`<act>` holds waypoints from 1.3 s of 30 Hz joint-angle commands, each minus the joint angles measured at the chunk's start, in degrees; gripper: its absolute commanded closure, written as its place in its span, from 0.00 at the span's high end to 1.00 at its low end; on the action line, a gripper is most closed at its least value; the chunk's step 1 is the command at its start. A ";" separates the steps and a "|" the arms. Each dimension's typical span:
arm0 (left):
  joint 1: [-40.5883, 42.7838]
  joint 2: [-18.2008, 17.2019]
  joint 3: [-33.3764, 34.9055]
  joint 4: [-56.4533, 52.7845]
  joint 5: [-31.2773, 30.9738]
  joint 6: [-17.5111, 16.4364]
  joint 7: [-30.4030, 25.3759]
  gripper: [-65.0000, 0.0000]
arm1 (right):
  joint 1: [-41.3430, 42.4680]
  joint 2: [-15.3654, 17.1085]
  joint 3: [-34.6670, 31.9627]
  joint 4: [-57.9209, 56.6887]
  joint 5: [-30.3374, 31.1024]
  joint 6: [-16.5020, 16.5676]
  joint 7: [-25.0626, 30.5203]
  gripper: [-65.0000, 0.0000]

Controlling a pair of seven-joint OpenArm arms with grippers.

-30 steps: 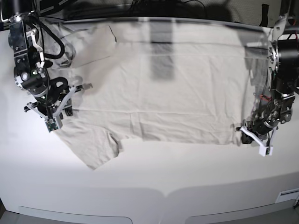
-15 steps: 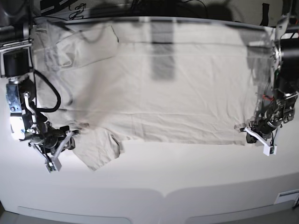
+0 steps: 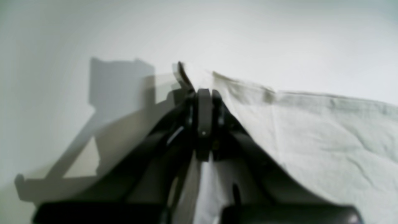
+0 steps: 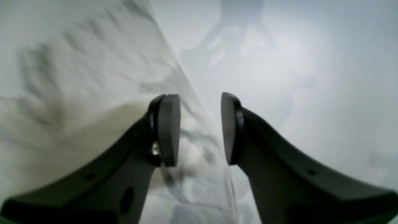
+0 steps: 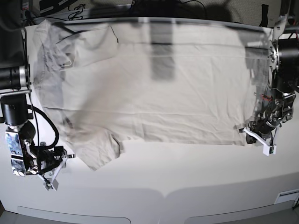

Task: Fold the T-shirt properly
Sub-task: 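Grasp the hem corners with both grippers and lift them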

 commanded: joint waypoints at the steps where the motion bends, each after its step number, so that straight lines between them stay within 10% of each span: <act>1: 0.26 -0.02 0.09 -0.07 0.94 0.31 3.72 0.00 | 2.32 0.48 0.31 -0.63 -0.02 0.28 0.87 0.35; 11: 1.07 -0.04 0.11 -0.07 0.07 0.33 3.69 0.00 | 2.32 0.48 0.31 -11.32 -7.17 1.73 12.07 0.35; 28: 1.07 -0.02 0.09 -0.07 0.07 0.31 3.30 0.00 | 1.38 -2.36 0.31 -13.44 -6.93 4.85 8.13 0.34; 39: 1.05 -0.02 0.11 -0.07 0.07 0.33 3.30 0.00 | 1.38 -2.34 0.31 -17.79 -6.95 4.87 10.95 0.00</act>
